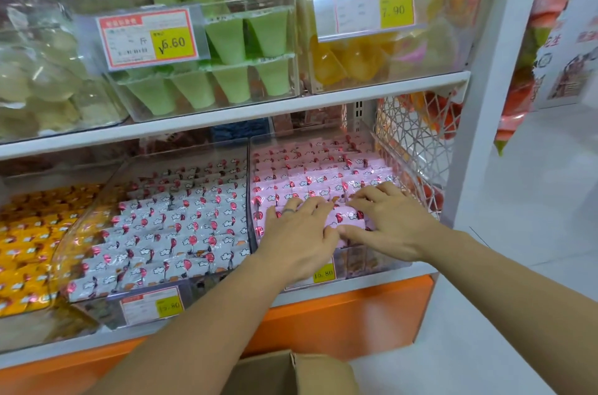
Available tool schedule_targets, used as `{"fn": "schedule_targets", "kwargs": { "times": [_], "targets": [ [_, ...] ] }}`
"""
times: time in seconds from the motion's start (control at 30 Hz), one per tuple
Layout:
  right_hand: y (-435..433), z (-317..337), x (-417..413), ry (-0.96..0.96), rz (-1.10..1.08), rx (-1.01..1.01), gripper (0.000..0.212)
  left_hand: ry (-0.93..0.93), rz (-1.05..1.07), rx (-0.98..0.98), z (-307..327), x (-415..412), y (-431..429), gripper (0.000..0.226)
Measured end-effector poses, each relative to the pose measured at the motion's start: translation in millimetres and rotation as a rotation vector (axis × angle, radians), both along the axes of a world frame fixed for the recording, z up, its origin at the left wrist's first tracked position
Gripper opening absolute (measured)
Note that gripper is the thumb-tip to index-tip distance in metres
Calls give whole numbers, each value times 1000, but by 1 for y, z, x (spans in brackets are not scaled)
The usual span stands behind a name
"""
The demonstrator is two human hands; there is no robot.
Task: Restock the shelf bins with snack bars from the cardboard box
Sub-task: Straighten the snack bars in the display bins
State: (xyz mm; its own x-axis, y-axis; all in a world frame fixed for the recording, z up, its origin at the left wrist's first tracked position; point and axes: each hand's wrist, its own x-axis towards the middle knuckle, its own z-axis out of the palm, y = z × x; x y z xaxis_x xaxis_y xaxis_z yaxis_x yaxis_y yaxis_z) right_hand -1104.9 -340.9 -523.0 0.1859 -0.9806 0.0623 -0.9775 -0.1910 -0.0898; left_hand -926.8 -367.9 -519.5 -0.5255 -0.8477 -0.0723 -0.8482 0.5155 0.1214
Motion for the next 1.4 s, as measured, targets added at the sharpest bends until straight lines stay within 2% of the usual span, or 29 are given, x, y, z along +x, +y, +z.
{"fn": "schedule_targets", "kwargs": {
  "times": [0.13, 0.3, 0.47, 0.6, 0.63, 0.73, 0.8, 0.93, 1.1, 1.3, 1.4],
  "targets": [
    [4, -5, -6, 9, 47, -43, 88, -29, -41, -44, -3, 7, 0, 52],
    [-9, 6, -6, -31, 46, 48, 83, -77, -17, 52, 1, 0, -15, 51],
    [-23, 18, -5, -22, -27, 55, 70, 56, -10, -89, 7, -5, -28, 48],
    [-31, 4, 3, -7, -49, 72, 54, -3, 37, -93, 1, -13, -27, 50],
    [-30, 4, 2, -6, -45, 61, 57, -22, 36, -110, -1, -13, -26, 50],
    [-26, 6, -3, 26, 5, 33, 85, -41, 28, -143, -2, -9, -24, 49],
    [-32, 6, -5, 32, 23, 63, 94, -29, 29, -123, -1, -9, -29, 50],
    [-47, 11, -5, 36, 17, 116, 78, -17, 17, -98, 1, -9, -35, 52],
    [-53, 20, -7, 78, 1, -13, 93, -12, 75, -187, 4, -8, -44, 53],
    [-68, 4, -1, 4, -2, 64, 76, 24, 143, -63, 4, -5, -61, 53],
    [-63, 6, -4, 17, 19, 54, 85, 17, 116, -88, 5, -3, -56, 49]
  ]
}}
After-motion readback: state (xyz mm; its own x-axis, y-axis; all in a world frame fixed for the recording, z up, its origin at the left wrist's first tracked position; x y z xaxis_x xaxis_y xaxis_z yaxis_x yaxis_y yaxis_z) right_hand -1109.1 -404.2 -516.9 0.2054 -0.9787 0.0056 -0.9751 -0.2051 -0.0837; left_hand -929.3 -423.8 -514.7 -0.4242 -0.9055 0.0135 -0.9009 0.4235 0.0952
